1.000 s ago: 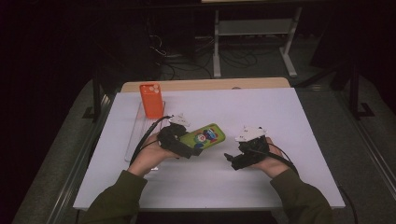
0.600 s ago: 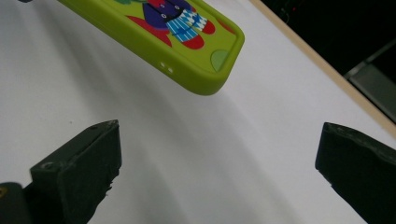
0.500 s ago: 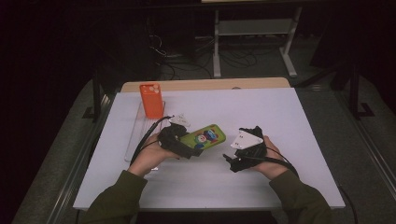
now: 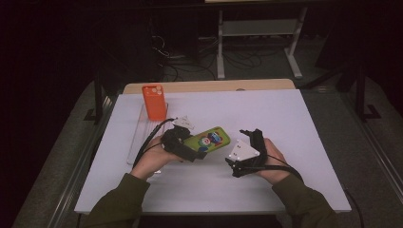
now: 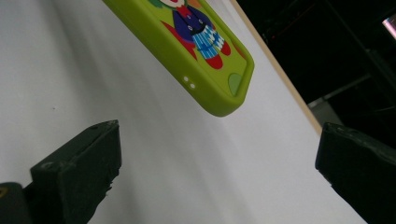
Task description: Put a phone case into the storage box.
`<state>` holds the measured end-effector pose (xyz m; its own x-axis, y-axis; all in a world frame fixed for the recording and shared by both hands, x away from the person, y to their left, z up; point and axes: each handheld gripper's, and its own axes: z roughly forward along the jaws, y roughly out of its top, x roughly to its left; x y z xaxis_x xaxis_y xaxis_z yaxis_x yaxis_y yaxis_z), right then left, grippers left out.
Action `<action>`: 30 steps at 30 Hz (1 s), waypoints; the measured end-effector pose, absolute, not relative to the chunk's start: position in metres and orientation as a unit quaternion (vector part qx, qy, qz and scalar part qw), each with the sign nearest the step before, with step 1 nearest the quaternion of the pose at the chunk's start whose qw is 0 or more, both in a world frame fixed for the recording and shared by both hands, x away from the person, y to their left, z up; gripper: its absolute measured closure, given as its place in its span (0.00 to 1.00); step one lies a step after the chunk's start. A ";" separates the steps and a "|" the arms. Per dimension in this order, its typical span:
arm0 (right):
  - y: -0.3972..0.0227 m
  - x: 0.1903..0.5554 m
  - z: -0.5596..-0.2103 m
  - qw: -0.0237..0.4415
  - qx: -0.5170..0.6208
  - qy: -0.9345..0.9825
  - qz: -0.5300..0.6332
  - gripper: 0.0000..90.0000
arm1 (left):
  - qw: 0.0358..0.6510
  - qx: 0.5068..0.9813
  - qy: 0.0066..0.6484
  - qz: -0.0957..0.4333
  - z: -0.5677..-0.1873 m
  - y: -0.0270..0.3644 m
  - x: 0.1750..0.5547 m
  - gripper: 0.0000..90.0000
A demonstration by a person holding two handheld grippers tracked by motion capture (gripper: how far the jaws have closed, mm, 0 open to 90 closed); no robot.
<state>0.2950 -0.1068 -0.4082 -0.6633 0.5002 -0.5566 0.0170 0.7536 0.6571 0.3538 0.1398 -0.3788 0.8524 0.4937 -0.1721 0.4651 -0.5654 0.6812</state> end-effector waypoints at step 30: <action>-0.080 0.275 -0.418 0.524 0.000 0.818 0.237 0.00 | 0.375 0.887 0.269 0.016 -0.378 0.137 0.353 0.17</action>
